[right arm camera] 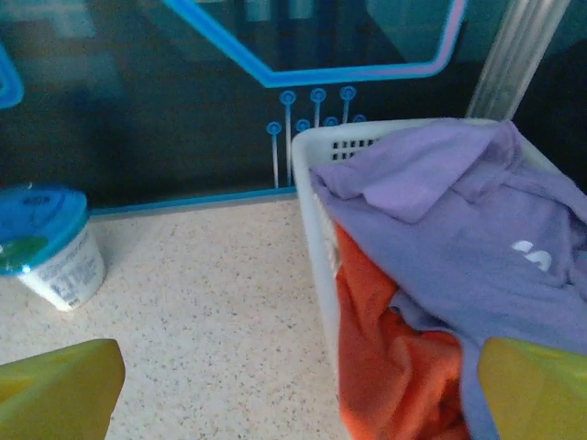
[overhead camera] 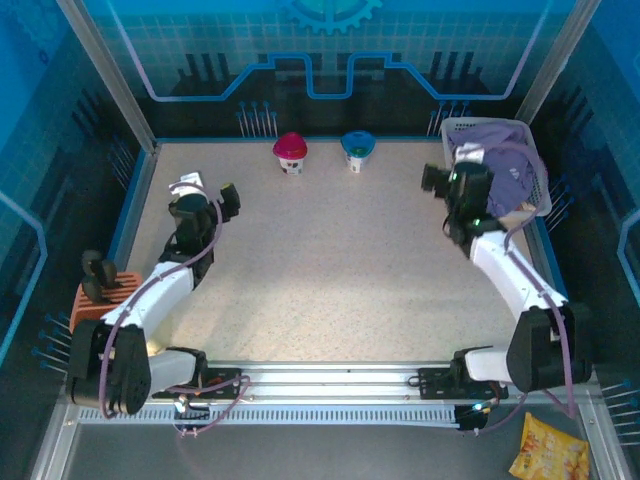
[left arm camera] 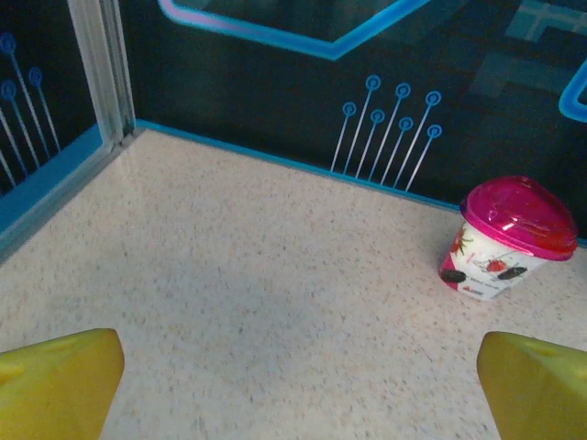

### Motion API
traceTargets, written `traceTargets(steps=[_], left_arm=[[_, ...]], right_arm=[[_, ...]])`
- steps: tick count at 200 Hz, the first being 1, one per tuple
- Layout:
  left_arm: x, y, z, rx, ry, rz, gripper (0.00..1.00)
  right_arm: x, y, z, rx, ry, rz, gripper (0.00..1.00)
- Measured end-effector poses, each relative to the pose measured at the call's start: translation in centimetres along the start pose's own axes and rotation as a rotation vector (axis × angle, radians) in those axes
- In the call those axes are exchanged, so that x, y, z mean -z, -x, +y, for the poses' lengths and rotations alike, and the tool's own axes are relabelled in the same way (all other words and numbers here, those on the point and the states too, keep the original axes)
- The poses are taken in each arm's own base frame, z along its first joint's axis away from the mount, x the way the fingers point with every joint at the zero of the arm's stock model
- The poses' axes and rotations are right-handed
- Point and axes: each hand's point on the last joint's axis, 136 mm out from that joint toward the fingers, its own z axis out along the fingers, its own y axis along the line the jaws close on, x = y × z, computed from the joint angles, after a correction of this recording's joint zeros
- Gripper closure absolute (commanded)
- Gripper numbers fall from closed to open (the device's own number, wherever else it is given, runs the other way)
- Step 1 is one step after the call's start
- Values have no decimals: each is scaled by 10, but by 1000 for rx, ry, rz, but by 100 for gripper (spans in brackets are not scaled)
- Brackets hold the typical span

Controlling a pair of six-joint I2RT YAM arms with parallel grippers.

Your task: Fold and stack the t-shirts

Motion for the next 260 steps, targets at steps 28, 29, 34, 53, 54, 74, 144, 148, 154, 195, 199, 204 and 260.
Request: traceTargets(steps=[28, 29, 34, 53, 54, 74, 144, 148, 154, 195, 199, 204, 260], left_arm=[[8, -20, -10, 22, -38, 146, 1], [9, -21, -11, 22, -39, 151, 1], [11, -25, -15, 23, -55, 180, 1], [21, -40, -30, 22, -118, 277, 1], [22, -40, -30, 23, -120, 280, 1], [36, -57, -41, 29, -175, 367, 1], [68, -78, -69, 83, -309, 491, 1], [69, -80, -70, 85, -315, 497, 1], [71, -84, -72, 88, -324, 509, 1], [80, -104, -86, 95, -373, 578, 1], [80, -106, -87, 96, -376, 581, 1], [81, -107, -88, 99, -379, 588, 1], [79, -121, -95, 101, -388, 625, 1]], right_arm=[[0, 37, -6, -47, -36, 60, 0], [0, 37, -6, -48, -36, 62, 0], [-2, 37, -9, -56, -46, 83, 1], [-15, 26, -29, -97, -108, 183, 2], [-16, 26, -31, -100, -111, 186, 2], [-40, 8, -61, -149, -202, 281, 3], [-116, -49, -119, -264, -378, 484, 10], [-123, -51, -121, -268, -381, 490, 10], [-132, -52, -125, -279, -388, 498, 10], [-171, -84, -134, -279, -406, 571, 17], [-172, -87, -133, -280, -403, 579, 18], [-175, -90, -132, -277, -400, 588, 20], [-185, -105, -124, -271, -354, 628, 72]])
